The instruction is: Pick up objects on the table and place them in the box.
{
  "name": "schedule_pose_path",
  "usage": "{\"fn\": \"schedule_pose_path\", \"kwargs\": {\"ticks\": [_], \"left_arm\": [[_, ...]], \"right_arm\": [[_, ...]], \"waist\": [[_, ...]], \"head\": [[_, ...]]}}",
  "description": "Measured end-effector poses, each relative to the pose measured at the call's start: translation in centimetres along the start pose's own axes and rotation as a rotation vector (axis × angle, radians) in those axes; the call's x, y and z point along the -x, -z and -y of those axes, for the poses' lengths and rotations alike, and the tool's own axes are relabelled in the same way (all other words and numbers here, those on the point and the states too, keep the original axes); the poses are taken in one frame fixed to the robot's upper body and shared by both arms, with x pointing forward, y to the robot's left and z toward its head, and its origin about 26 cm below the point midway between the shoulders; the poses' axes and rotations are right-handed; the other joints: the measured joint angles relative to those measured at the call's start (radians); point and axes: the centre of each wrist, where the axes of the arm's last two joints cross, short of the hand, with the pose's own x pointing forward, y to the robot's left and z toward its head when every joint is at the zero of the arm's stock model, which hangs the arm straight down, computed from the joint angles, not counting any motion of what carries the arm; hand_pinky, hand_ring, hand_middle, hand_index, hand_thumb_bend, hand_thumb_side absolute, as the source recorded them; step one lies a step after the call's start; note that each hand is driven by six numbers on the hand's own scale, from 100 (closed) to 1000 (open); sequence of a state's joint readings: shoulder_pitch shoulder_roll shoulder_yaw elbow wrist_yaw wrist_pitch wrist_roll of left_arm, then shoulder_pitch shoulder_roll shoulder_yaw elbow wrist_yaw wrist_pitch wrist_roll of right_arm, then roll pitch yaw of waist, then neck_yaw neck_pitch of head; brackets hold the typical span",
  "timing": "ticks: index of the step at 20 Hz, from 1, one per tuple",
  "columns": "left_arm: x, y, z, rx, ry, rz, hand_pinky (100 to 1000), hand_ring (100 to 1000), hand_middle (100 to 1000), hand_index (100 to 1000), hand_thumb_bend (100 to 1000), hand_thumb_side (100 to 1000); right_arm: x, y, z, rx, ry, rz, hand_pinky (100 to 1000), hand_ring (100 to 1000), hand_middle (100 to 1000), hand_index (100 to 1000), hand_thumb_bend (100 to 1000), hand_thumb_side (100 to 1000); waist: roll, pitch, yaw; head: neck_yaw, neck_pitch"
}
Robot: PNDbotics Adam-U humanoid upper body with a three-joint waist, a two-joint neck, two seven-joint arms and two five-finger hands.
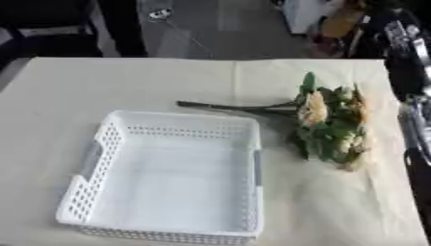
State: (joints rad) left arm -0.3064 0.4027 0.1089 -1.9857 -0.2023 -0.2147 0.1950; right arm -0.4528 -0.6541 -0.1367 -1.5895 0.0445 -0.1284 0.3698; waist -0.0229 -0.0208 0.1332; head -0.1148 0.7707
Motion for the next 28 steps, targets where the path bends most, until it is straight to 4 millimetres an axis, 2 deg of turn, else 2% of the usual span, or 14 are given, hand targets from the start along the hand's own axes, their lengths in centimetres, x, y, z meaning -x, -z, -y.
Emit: {"fn": "schedule_pose_path", "kwargs": {"ticks": [3,6,10,17,22,28], "left_arm": [[0.0,0.0,0.1,0.005,-0.006,0.001,568,680,658,827,100,763],[0.0,0.0,0.1,0.007,-0.006,0.002,568,680,658,827,100,763],[0.0,0.0,0.1,0.008,-0.006,0.001,568,680,657,827,100,762],[0.0,0.0,0.1,0.01,-0.006,0.0,568,680,654,827,100,762],[0.0,0.0,0.2,0.014,-0.007,0.0,568,682,653,827,100,762],[-0.1,0.0,0.3,0.026,-0.012,-0.001,568,683,652,827,100,763]], "right_arm": [[0.0,1.5,2.0,-0.139,-0.178,-0.069,1000,1000,962,965,100,689],[0.6,2.2,3.0,-0.209,-0.274,-0.12,1000,1000,961,964,100,691],[1.8,2.2,2.8,-0.25,-0.303,-0.158,1000,1000,959,964,100,695],[2.3,2.2,2.9,-0.281,-0.338,-0.181,1000,1000,964,967,100,683],[2.3,3.1,3.3,-0.331,-0.405,-0.21,1000,1000,976,969,100,667],[3.8,4.4,2.9,-0.493,-0.483,-0.305,1000,1000,996,974,100,672]], "waist": [[-0.001,-0.002,0.004],[-0.002,-0.003,0.005],[-0.002,-0.003,0.006],[-0.002,-0.003,0.007],[-0.002,-0.003,0.009],[-0.002,-0.003,0.017]], "head": [[0.0,0.0],[0.0,0.0],[0.001,0.0],[0.0,0.0],[-0.001,0.0],[-0.009,0.0]]}}
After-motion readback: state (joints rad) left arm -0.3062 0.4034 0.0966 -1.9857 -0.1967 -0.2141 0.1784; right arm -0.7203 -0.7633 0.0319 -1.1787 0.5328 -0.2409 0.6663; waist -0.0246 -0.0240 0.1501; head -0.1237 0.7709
